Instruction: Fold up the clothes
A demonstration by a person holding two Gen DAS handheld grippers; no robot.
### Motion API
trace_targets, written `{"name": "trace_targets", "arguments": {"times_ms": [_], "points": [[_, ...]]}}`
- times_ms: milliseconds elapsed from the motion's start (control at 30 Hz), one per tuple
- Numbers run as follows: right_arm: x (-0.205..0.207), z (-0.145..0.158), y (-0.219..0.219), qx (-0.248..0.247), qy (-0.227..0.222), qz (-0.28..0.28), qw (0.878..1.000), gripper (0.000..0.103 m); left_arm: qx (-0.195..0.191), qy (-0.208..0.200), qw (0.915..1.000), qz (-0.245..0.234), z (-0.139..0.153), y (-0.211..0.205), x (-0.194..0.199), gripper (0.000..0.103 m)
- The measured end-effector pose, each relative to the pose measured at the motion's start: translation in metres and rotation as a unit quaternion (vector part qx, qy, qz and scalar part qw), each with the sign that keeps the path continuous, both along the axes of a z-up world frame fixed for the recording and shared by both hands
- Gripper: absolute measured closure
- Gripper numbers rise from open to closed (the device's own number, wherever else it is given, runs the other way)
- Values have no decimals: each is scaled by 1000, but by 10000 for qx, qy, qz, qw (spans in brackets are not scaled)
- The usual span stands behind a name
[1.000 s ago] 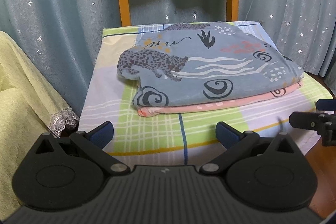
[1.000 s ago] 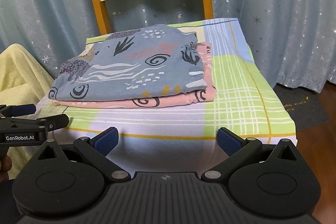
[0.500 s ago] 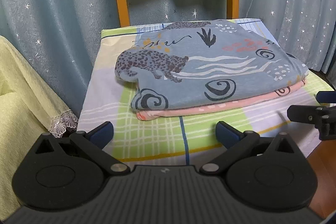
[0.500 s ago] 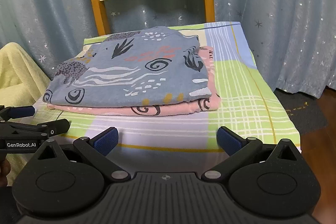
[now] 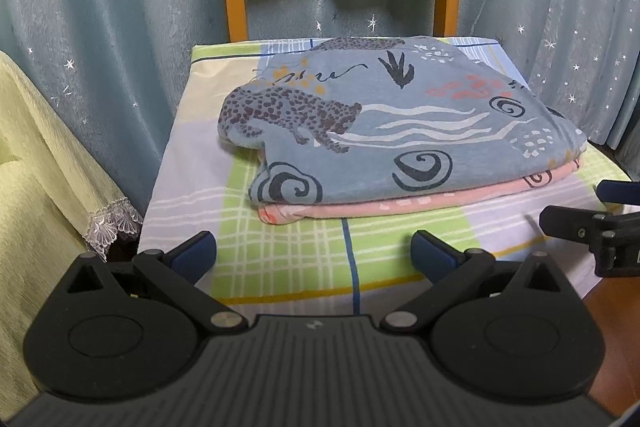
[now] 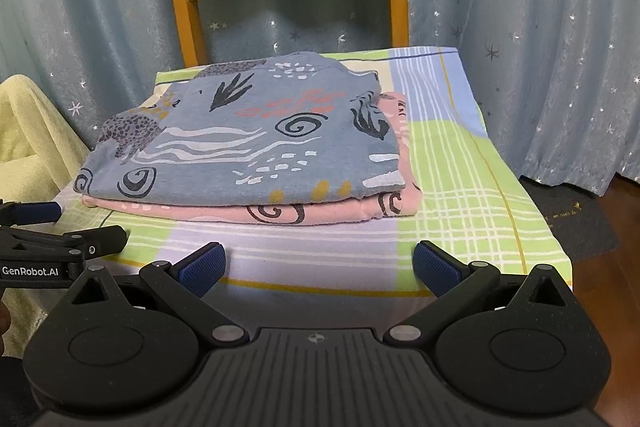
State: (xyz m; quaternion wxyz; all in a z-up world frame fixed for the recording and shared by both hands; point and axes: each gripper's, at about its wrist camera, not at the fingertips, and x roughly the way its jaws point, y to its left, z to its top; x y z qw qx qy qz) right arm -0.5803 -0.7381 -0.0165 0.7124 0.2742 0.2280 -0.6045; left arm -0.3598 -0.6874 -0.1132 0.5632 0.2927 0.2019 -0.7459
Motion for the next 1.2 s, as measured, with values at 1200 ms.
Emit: {"name": "trace_targets", "arguments": {"times_ms": [1200], "points": [[19, -9, 3, -226, 449, -63, 9987, 0, -138, 102, 9999, -10, -3, 3, 1, 0]]}}
